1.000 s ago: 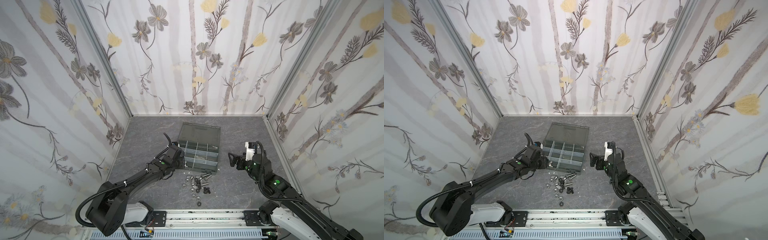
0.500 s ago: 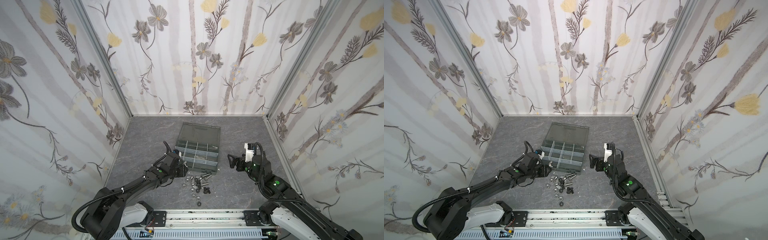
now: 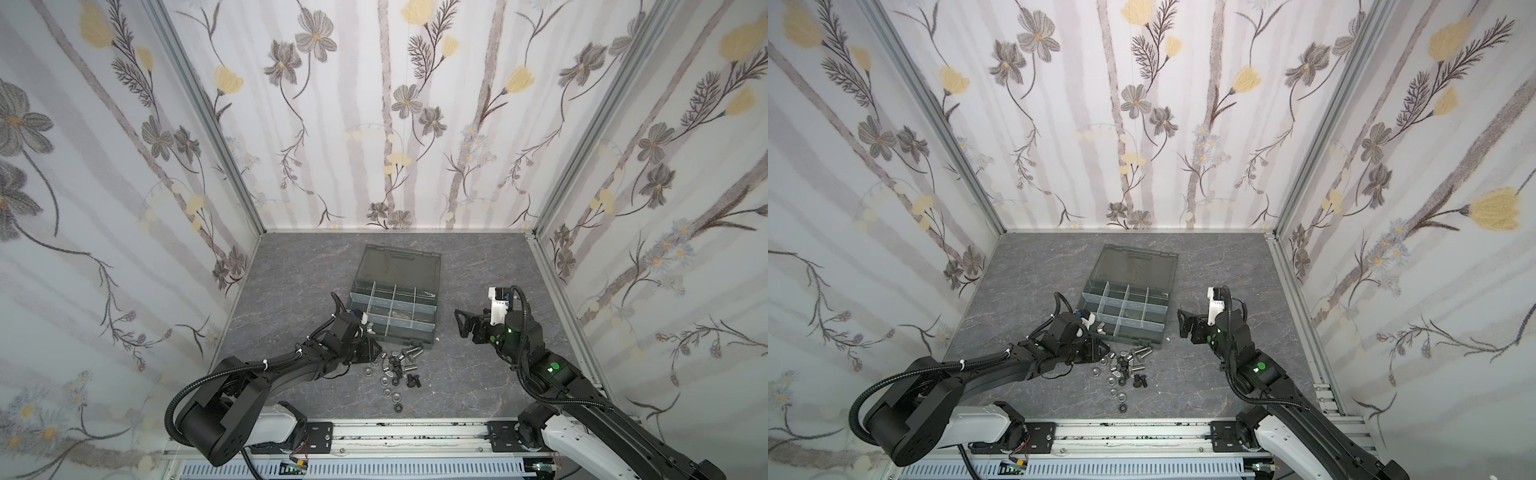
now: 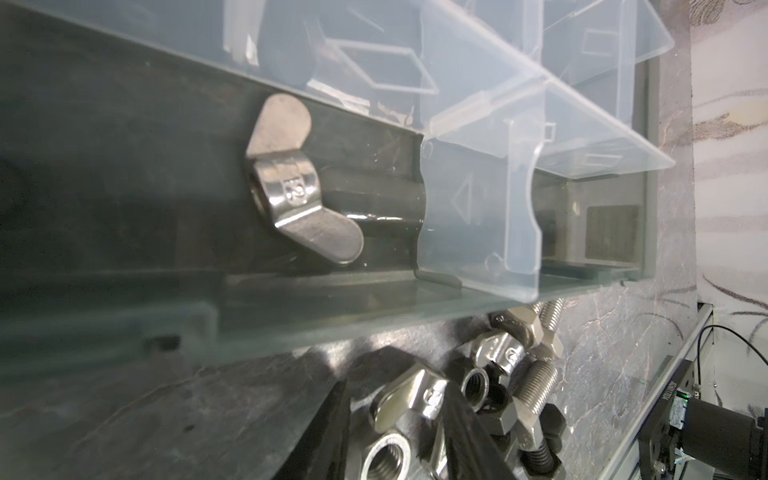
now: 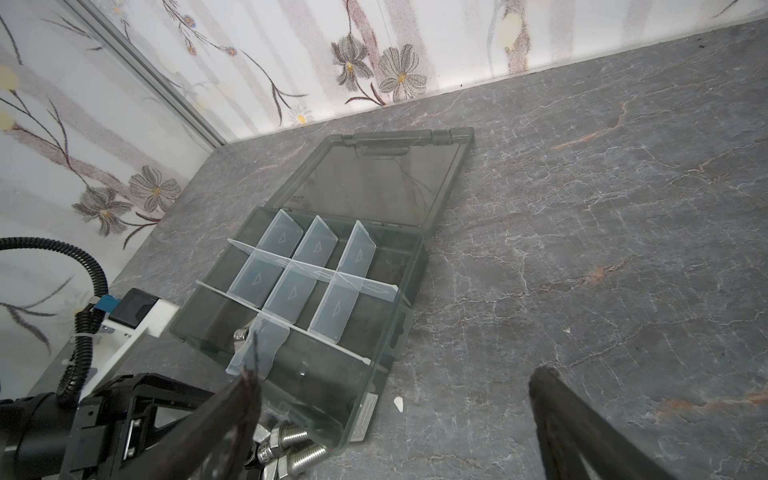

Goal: Sort the screws and nuts into containers

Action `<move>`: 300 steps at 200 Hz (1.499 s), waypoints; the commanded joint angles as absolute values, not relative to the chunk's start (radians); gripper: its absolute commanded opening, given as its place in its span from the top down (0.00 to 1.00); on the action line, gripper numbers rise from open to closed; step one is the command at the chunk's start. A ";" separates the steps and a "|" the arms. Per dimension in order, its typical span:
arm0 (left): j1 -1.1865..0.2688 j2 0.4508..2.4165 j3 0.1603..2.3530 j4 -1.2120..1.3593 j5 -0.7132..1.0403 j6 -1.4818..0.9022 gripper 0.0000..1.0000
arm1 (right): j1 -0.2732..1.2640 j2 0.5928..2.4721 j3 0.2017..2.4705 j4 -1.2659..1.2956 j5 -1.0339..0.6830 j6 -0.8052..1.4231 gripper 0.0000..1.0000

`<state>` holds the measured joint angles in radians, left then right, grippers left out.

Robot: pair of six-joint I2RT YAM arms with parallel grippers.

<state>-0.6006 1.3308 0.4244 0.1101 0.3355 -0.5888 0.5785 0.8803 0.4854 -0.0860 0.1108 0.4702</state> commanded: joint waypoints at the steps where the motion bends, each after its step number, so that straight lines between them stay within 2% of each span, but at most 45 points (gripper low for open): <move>1: -0.598 1.346 0.407 0.186 0.351 -0.611 0.61 | 0.580 0.879 0.491 -0.069 0.114 0.478 0.00; 125: -0.584 1.341 0.331 0.271 0.378 -0.617 0.77 | 0.580 0.874 0.482 -0.072 0.120 0.486 0.00; 228: -0.580 1.335 0.327 0.319 0.405 -0.626 1.00 | 0.579 0.865 0.474 -0.073 0.120 0.493 0.00; 300: -0.577 1.267 0.319 0.328 0.401 -0.652 1.00 | 0.579 0.861 0.472 -0.074 0.122 0.495 0.00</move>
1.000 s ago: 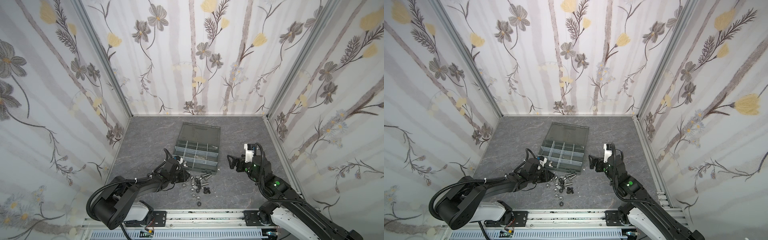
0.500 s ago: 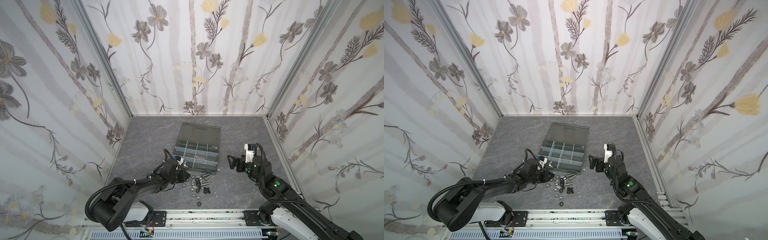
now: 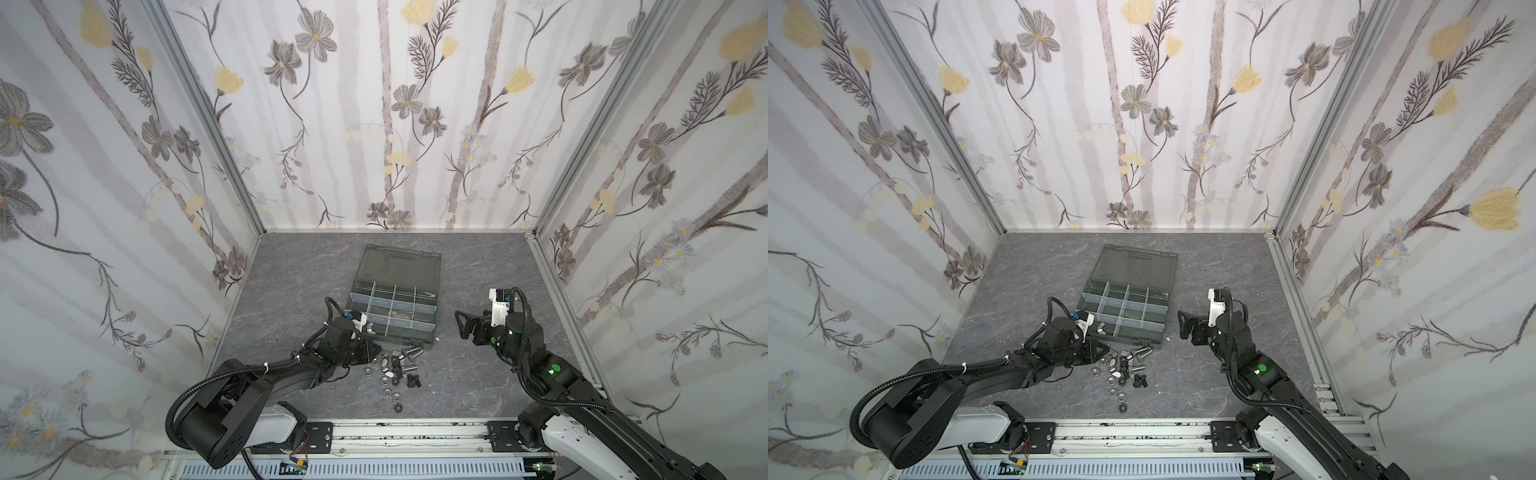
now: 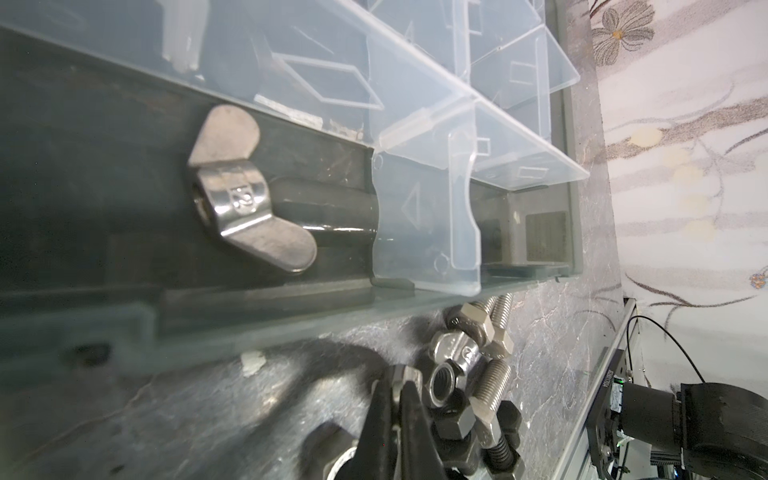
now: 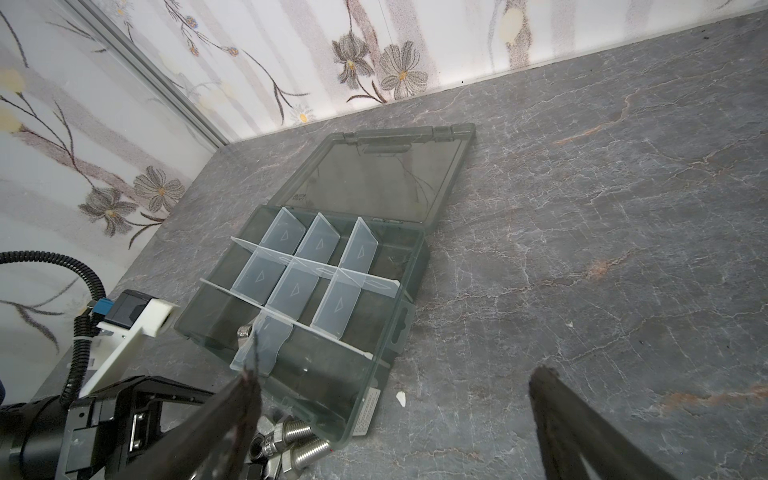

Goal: Sort the screws and nuts into containers

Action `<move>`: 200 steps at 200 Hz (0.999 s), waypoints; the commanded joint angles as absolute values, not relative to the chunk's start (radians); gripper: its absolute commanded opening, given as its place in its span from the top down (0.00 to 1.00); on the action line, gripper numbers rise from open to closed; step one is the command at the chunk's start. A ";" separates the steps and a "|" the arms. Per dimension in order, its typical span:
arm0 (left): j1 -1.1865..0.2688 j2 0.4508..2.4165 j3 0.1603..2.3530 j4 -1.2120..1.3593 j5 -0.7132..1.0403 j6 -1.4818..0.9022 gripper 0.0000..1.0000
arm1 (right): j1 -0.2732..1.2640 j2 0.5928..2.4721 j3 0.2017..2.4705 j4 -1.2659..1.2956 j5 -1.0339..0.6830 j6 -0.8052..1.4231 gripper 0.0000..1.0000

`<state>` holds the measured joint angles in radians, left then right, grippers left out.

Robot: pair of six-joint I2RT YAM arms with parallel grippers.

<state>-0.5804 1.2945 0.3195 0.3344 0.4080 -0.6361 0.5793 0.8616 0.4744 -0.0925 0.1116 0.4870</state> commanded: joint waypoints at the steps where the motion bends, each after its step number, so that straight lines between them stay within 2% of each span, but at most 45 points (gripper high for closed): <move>1: -0.577 1.266 0.320 0.328 0.401 -0.653 1.00 | 0.580 0.861 0.472 -0.074 0.121 0.495 0.00; 73: -0.569 1.142 0.368 0.316 0.364 -0.682 1.00 | 0.580 0.857 0.474 -0.075 0.118 0.495 0.00; 200: -0.452 1.195 0.449 0.291 0.256 -0.669 1.00 | 0.580 0.853 0.522 -0.116 0.123 0.471 0.00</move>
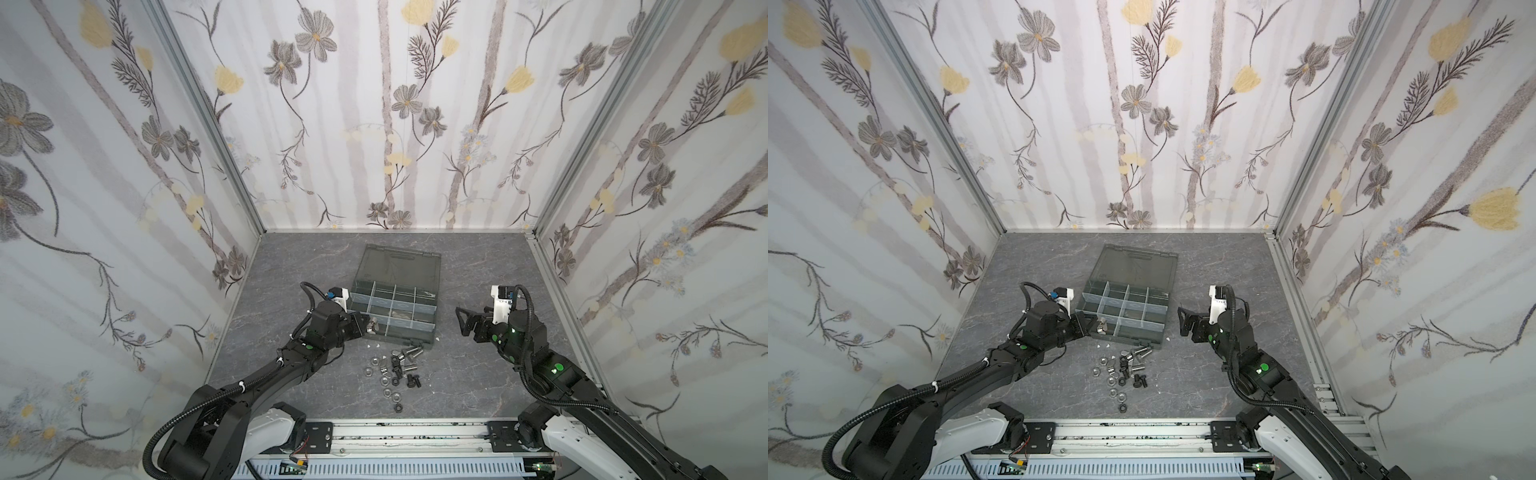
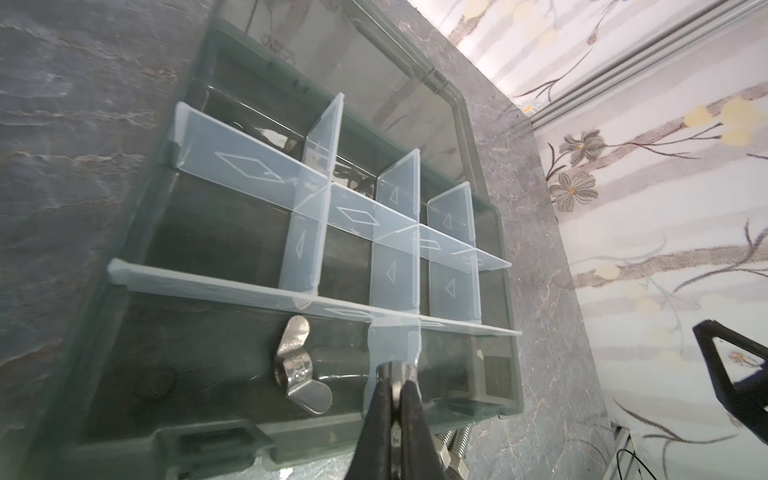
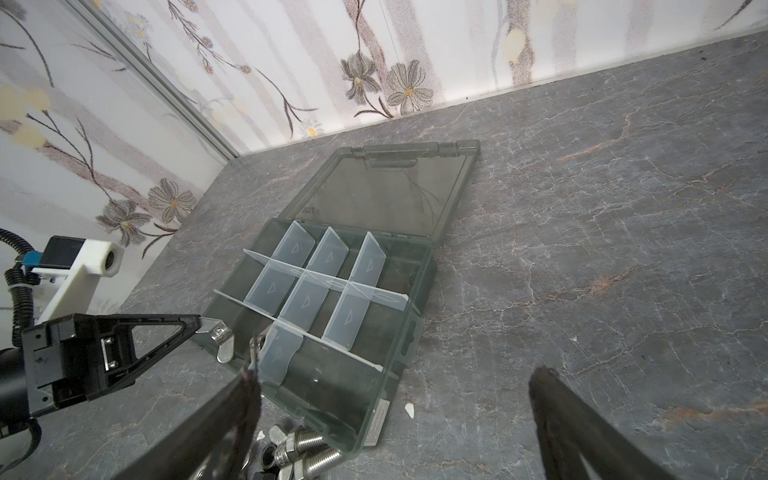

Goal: Sort the screws and nuts into containers
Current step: 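Drop the second wing nut into the same compartment with the left gripper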

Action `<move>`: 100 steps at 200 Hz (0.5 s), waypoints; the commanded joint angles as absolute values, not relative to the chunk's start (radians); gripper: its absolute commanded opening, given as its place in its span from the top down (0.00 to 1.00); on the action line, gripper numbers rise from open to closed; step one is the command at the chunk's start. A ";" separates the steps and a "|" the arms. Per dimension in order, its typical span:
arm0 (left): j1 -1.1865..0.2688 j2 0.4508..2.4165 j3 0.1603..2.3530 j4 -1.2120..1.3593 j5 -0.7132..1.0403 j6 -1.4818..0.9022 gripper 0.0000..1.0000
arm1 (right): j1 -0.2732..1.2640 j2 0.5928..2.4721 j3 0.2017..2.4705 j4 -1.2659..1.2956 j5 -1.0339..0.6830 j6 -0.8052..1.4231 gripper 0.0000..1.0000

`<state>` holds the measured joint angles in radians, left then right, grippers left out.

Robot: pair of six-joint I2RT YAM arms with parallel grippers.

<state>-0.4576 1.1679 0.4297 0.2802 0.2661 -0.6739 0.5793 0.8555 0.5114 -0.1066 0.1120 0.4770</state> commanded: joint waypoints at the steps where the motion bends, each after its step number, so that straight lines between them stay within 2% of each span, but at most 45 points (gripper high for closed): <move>1: -0.452 1.196 0.449 0.291 0.257 -0.669 1.00 | 0.579 0.853 0.522 -0.116 0.123 0.470 0.00; 39: -0.451 1.238 0.470 0.292 0.257 -0.668 1.00 | 0.580 0.849 0.528 -0.130 0.121 0.467 0.00; 74: -0.451 1.234 0.468 0.291 0.246 -0.669 0.64 | 0.580 0.830 0.512 -0.116 0.130 0.471 0.00; 100: -0.451 1.222 0.456 0.291 0.238 -0.683 0.49 | 0.580 0.822 0.499 -0.101 0.126 0.481 0.00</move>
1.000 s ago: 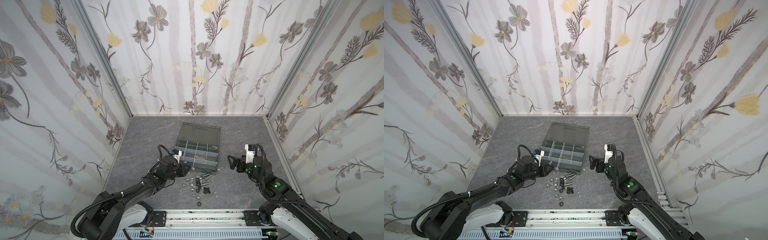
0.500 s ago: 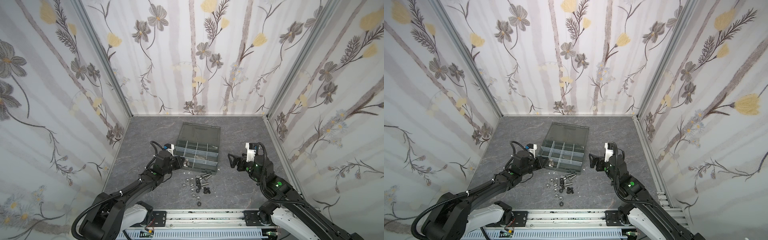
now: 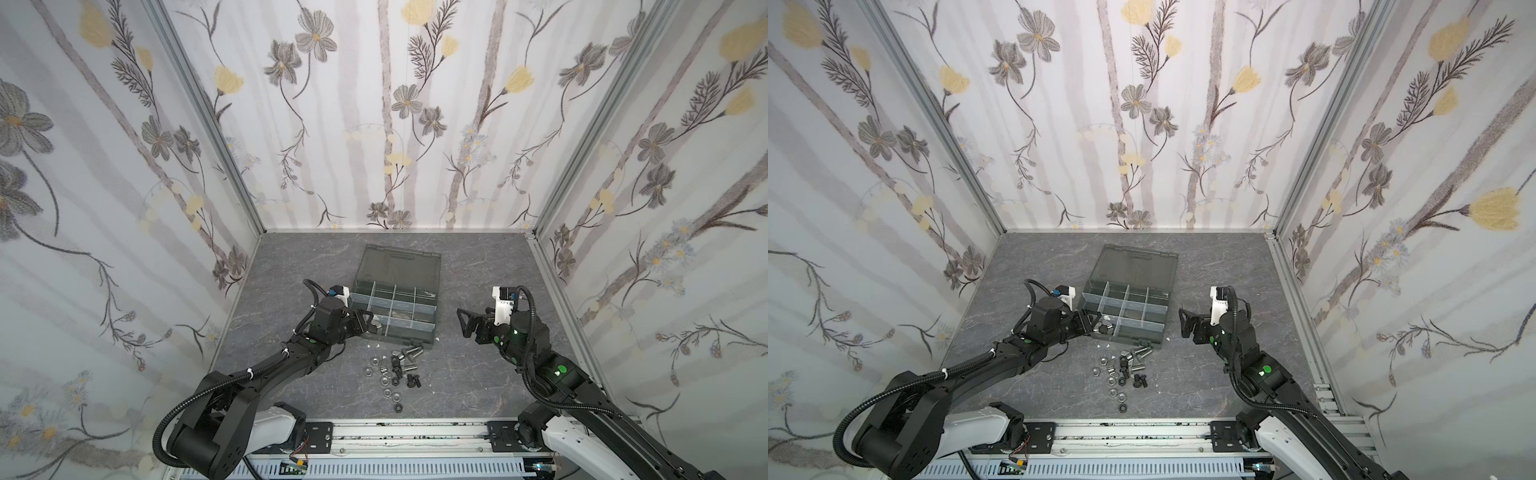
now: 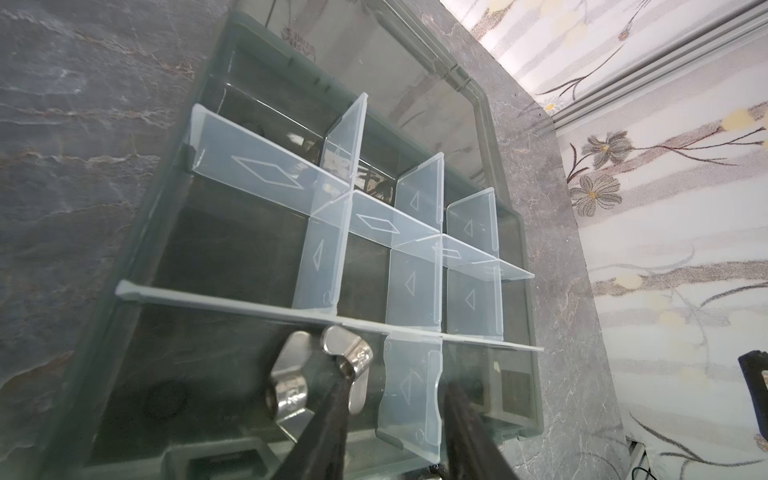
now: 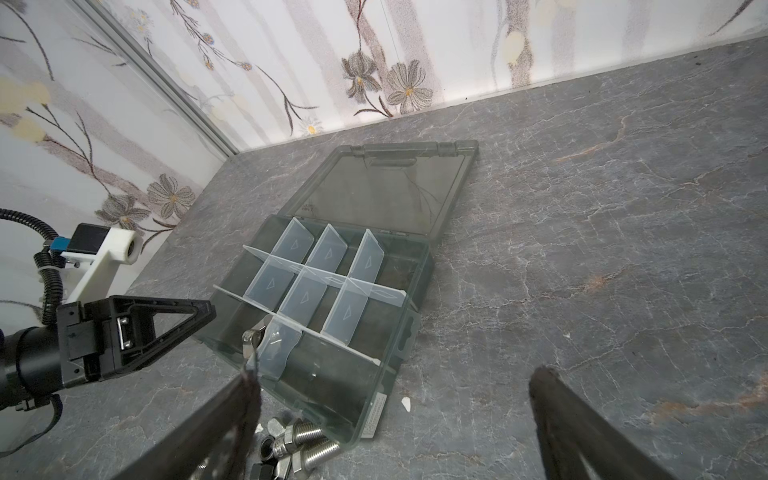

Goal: Sort the screws and nuts into containers
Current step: 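Drop the second wing nut into the same compartment with the left gripper, then reach the right gripper down over the hex nuts while the left gripper hovers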

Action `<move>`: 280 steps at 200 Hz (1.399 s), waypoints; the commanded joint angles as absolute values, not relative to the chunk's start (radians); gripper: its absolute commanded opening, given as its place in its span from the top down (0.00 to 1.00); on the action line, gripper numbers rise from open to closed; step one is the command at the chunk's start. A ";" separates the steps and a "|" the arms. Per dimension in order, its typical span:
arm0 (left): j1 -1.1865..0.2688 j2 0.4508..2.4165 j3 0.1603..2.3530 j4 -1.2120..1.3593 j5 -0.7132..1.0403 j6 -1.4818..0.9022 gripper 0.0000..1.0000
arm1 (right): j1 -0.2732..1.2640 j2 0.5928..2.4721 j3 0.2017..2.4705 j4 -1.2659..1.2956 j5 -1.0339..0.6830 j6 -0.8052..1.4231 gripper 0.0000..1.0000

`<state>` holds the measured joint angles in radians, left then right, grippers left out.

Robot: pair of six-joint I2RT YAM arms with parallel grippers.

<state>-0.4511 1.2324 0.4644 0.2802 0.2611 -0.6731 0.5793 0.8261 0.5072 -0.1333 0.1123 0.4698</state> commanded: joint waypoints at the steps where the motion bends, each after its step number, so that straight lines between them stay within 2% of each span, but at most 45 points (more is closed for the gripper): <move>1: -0.450 1.222 0.456 0.291 0.238 -0.684 0.48 | 0.580 0.822 0.499 -0.101 0.126 0.480 0.00; 52: -0.451 1.196 0.447 0.291 0.219 -0.703 0.39 | 0.579 0.866 0.521 -0.097 0.097 0.458 0.00; 142: -0.449 1.156 0.421 0.275 0.165 -0.747 0.34 | 0.645 1.037 0.584 -0.065 0.000 0.411 0.02; 185: -0.448 1.088 0.382 0.252 0.113 -0.777 0.32 | 0.757 1.119 0.625 -0.087 0.008 0.412 0.05; 212: -0.448 1.055 0.362 0.242 0.098 -0.785 0.31 | 0.890 1.192 0.658 -0.114 0.062 0.422 0.07; 242: -0.446 1.036 0.355 0.228 0.085 -0.788 0.31 | 1.006 1.334 0.744 -0.178 0.101 0.426 0.08; 280: -0.440 1.022 0.349 0.216 0.081 -0.785 0.30 | 1.099 1.529 0.876 -0.232 0.102 0.426 0.17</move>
<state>-0.4450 1.0309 0.3553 0.2260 0.1005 -0.7818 1.0603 1.4479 0.8207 -0.1898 0.0788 0.4187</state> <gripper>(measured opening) 0.699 0.852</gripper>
